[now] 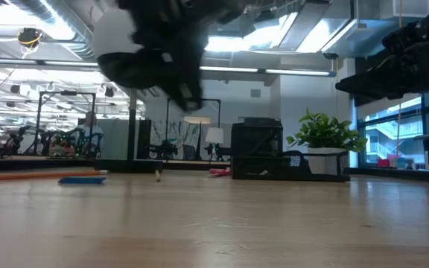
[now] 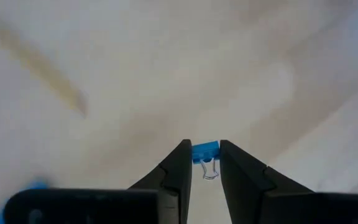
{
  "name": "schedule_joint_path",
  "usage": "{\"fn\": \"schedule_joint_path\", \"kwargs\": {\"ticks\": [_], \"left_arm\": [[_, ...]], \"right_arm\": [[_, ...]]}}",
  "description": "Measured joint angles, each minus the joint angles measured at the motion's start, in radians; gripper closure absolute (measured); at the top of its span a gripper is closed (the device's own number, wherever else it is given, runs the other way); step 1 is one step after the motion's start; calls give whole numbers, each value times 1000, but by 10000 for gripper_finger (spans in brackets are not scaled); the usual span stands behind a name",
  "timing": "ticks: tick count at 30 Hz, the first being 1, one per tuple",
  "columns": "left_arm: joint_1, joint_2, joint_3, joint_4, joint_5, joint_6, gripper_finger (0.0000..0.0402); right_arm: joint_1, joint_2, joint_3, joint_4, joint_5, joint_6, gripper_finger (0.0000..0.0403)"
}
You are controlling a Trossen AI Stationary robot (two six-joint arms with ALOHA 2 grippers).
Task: Pick and place office supplies into organizer
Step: Put the blue clip binder into the black desk organizer
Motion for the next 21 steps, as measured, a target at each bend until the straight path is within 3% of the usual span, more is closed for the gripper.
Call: {"fn": "schedule_joint_path", "kwargs": {"ticks": [3,12,21], "left_arm": [[57,-8,2,71,-48,141,332],[224,2,3,340,-51,582,332],[312,1,0,366,-28,788,332]], "right_arm": [[0,0,0,7,0,0,258],[0,0,0,44,2,1,258],[0,0,0,44,2,2,258]]}}
